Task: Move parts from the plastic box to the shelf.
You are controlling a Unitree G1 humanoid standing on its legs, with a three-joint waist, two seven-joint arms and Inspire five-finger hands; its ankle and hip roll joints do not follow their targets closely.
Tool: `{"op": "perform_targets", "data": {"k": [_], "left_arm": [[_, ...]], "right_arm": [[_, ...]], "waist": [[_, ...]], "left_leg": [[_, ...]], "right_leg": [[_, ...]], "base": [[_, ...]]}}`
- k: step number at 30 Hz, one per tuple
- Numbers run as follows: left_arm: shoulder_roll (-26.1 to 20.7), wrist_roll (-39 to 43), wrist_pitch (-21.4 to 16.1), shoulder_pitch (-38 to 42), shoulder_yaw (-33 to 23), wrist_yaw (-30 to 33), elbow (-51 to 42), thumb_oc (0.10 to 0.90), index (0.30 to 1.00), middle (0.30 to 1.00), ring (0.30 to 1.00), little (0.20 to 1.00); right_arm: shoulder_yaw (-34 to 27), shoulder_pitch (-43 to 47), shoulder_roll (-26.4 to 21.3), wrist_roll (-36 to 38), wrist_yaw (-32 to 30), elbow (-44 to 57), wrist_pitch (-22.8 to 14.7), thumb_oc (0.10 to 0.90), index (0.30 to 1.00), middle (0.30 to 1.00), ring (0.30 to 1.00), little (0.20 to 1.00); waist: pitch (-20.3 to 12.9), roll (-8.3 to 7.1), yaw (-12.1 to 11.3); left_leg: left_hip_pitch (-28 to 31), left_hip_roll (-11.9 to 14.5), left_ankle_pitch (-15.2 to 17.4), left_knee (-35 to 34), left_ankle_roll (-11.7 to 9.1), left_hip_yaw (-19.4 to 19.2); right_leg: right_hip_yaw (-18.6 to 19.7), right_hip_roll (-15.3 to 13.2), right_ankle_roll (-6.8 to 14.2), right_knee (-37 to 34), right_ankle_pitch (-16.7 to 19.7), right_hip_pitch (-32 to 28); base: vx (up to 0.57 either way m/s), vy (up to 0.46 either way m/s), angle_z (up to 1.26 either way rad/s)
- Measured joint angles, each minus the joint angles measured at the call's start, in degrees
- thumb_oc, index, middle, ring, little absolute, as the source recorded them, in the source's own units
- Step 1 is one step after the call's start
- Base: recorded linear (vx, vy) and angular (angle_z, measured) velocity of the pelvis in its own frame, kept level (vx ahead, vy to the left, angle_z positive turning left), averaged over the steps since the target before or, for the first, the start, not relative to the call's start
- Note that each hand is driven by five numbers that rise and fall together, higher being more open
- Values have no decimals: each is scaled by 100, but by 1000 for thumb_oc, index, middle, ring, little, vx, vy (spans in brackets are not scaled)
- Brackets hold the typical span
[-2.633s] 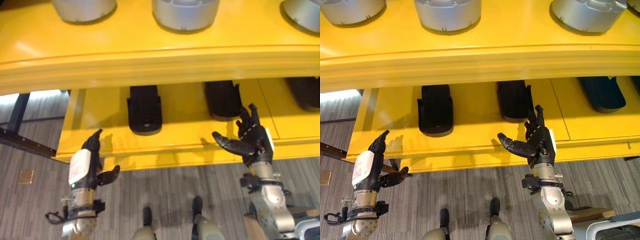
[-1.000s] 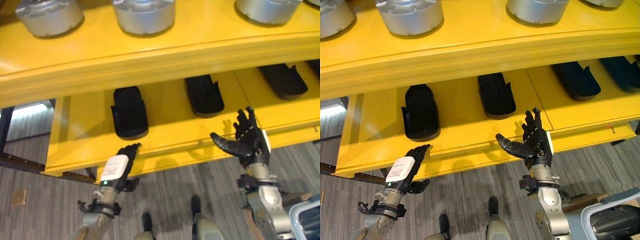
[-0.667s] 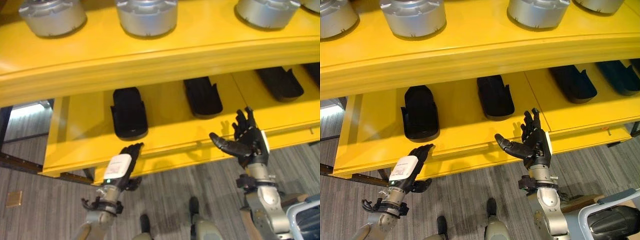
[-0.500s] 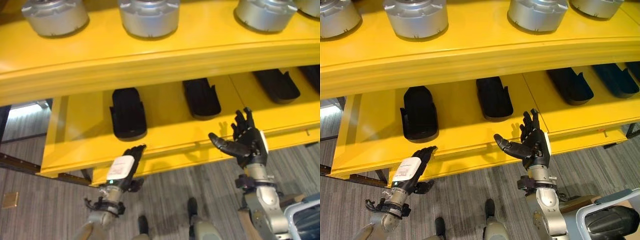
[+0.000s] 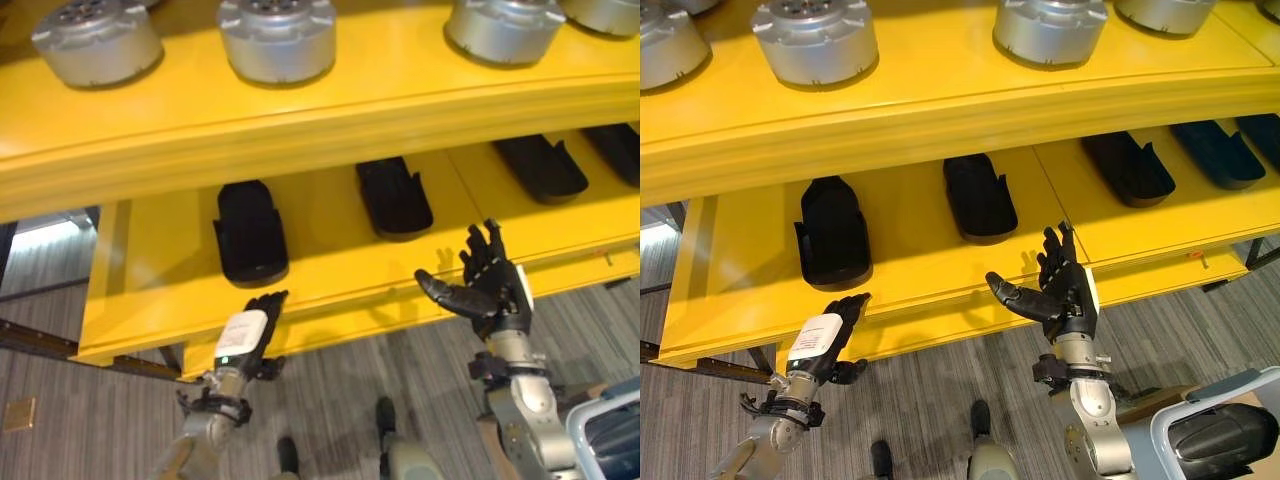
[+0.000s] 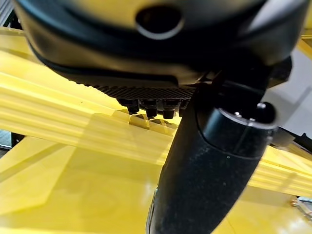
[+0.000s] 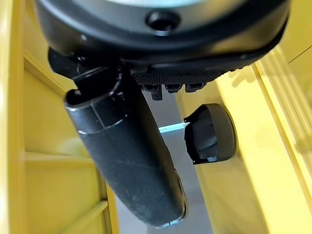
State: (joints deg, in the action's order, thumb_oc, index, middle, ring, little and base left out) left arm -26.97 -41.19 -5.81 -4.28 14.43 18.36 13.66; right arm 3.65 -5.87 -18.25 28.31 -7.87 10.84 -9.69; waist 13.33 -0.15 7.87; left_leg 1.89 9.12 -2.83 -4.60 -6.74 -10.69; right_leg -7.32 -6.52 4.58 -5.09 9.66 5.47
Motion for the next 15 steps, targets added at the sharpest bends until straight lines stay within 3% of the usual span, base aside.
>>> {"op": "perform_targets", "data": {"k": [15], "left_arm": [[153,-15,303,397,19,282,672,900,1000,1000,1000,1000]], "right_arm": [[7,-113,3,6,-15,-9,0,900,1000,1000,1000,1000]], "waist": [[-120,-15,150]], "left_leg": [[17,-2,2,-22,0,-53]], "right_leg": [[66,4,20,-34,14,21]], "base": [[2,-1,-1]]}}
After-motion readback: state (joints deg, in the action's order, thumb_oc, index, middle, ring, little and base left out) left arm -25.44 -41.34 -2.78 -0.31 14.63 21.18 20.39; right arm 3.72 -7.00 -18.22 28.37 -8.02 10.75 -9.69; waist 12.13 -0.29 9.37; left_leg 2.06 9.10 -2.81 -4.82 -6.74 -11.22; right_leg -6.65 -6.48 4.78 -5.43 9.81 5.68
